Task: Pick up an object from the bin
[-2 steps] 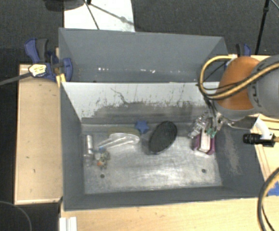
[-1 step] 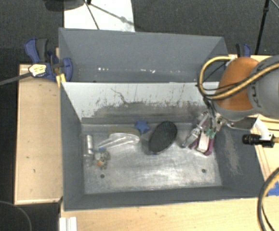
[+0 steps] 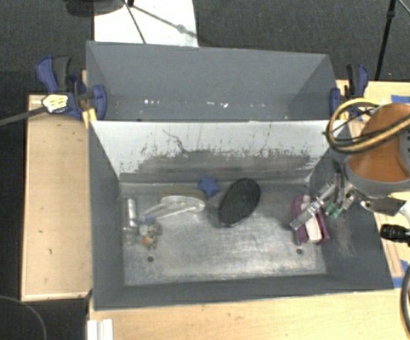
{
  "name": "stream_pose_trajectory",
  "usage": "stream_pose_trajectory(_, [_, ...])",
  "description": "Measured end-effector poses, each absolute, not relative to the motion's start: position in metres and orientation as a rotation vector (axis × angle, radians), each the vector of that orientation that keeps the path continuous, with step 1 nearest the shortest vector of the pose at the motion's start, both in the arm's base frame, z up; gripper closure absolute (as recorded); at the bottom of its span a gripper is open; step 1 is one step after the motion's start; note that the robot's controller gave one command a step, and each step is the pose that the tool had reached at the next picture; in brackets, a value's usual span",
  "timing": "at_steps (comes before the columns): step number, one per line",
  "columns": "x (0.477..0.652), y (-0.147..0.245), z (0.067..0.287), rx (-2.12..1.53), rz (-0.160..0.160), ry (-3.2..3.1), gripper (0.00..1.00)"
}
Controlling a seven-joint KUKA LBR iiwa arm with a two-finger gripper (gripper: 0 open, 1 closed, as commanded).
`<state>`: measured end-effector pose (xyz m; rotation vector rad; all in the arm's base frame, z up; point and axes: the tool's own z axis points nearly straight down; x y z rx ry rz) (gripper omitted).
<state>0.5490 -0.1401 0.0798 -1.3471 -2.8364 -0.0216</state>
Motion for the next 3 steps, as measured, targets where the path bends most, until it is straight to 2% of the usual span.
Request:
stream_pose_trajectory(1, [0.535,-0.129,0.079,-1.668,-0.021,-2.665,0.0])
stream_pose_trajectory(2, [0.535,-0.128,0.08,-1.663,-0.021,-2.662,1.0])
stream_pose_trajectory(3, [0.533,-0.107,0.178,-1.716,-0.006,-2.639,1.0])
